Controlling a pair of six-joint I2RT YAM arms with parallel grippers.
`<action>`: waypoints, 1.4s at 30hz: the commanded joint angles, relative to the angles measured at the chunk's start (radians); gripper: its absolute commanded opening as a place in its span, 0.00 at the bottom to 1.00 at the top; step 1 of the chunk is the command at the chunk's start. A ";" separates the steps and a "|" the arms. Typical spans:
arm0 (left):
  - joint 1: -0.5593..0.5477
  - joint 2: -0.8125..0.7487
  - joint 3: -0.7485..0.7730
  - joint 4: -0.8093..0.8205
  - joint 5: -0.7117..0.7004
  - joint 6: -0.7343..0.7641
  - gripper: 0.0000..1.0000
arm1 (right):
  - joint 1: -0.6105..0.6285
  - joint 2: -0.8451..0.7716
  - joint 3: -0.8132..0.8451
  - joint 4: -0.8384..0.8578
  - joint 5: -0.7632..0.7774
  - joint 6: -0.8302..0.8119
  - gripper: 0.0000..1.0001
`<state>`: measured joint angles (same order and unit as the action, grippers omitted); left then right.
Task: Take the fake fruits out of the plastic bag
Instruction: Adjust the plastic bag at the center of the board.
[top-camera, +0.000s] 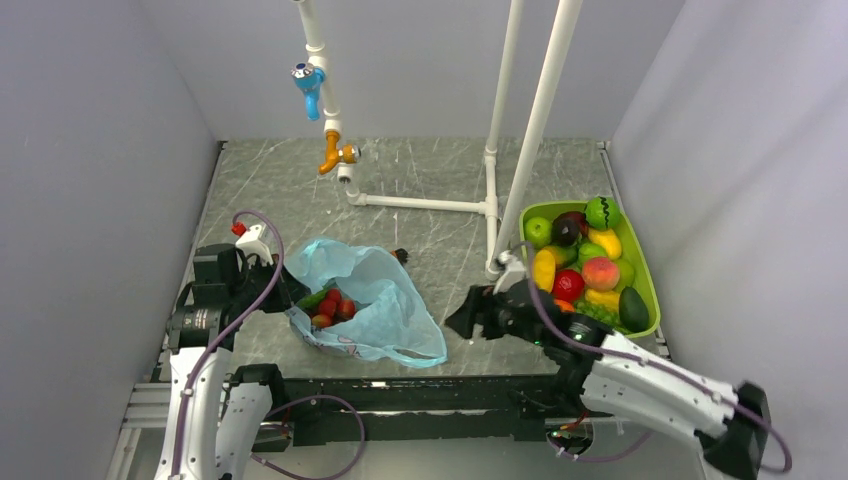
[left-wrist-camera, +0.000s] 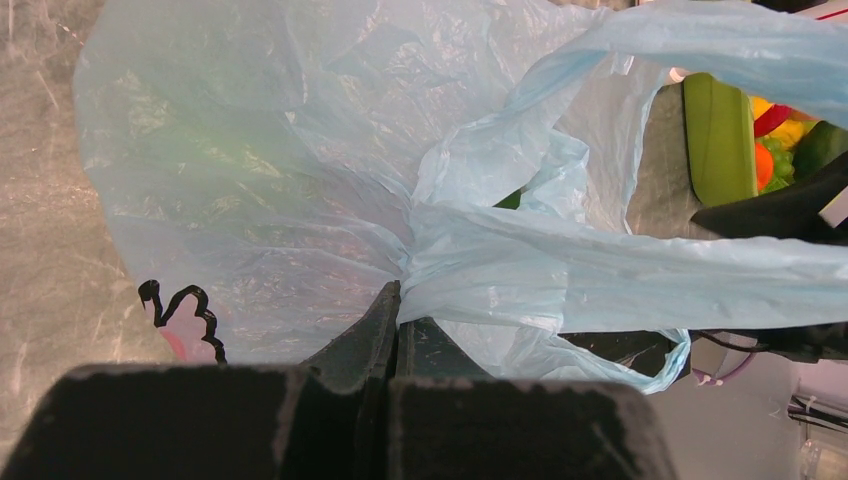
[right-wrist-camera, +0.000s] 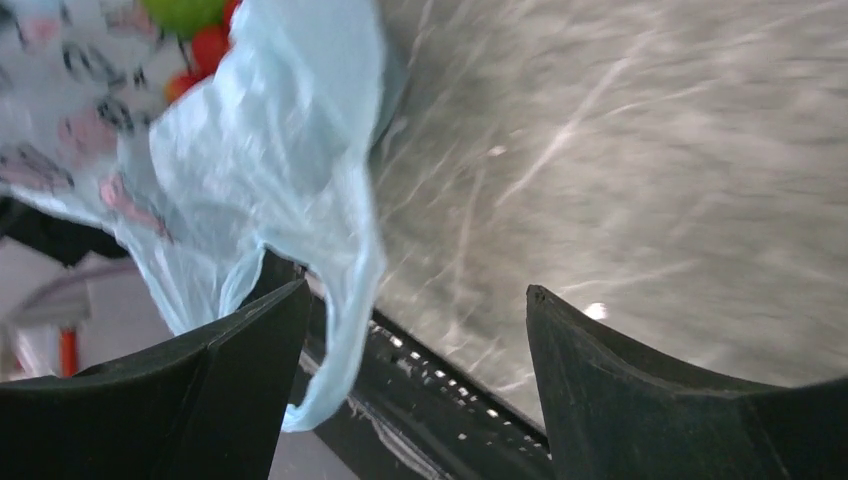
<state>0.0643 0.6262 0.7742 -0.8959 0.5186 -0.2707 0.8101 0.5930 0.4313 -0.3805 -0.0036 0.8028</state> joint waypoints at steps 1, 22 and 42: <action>0.005 0.000 0.004 0.022 0.010 0.014 0.00 | 0.272 0.221 0.127 0.259 0.219 -0.002 0.82; 0.006 -0.029 0.004 0.020 0.006 0.016 0.00 | 0.393 1.171 0.875 0.363 0.117 -0.272 0.56; 0.006 -0.029 0.006 0.025 0.008 0.017 0.00 | 0.415 1.353 0.884 0.311 0.097 -0.415 0.89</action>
<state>0.0647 0.5964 0.7738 -0.8959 0.5182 -0.2707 1.2064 1.9575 1.3655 -0.1062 0.1375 0.4236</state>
